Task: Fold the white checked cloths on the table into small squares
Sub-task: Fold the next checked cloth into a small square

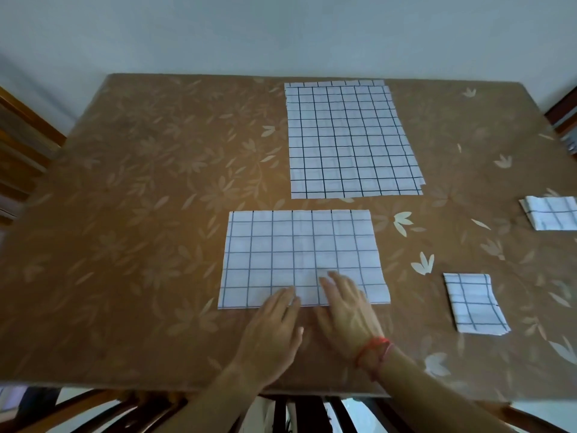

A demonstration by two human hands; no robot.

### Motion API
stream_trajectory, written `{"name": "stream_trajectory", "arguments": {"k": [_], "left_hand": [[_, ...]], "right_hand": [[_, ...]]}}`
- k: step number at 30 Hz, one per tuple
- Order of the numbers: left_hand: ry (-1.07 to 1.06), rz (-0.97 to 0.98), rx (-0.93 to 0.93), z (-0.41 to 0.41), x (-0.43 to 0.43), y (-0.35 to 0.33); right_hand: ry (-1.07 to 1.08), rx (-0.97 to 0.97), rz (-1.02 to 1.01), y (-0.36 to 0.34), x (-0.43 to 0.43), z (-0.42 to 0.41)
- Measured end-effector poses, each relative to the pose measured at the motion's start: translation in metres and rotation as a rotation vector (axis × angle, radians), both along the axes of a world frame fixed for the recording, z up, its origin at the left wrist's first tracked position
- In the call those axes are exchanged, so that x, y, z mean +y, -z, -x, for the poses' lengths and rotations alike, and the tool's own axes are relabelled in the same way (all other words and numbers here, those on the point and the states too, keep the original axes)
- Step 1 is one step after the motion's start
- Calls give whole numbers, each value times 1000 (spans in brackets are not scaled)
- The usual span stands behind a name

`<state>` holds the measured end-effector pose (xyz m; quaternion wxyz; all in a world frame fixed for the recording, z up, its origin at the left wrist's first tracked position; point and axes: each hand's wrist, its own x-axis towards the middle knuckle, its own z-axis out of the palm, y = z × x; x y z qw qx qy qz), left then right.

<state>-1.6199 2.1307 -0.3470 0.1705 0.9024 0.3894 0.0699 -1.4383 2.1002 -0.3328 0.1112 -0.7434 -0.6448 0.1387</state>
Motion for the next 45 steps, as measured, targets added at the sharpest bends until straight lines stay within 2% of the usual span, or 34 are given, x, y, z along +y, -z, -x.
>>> {"name": "stream_trajectory", "arguments": {"k": [3, 6, 10, 15, 21, 27, 33, 45], "left_hand": [[17, -81, -31, 2, -15, 9], [23, -132, 14, 4, -16, 19], [9, -73, 112, 8, -13, 24], [-63, -5, 171, 16, -13, 24], [-170, -21, 215, 36, -12, 23], [-291, -40, 289, 69, -10, 23], [-279, 13, 295, 78, -8, 31], [-282, 24, 284, 83, -6, 31]], "right_hand": [[-112, -30, 78, 5, -22, 24], [-150, -94, 154, 15, -25, 31], [-168, -177, 228, 23, -22, 33], [-168, -188, 222, 20, -23, 35], [-148, -213, 258, 15, -20, 42], [-252, -163, 186, 18, -8, 78], [-430, -73, 192, 12, 2, 116], [-245, -208, 283, 28, -22, 54]]}}
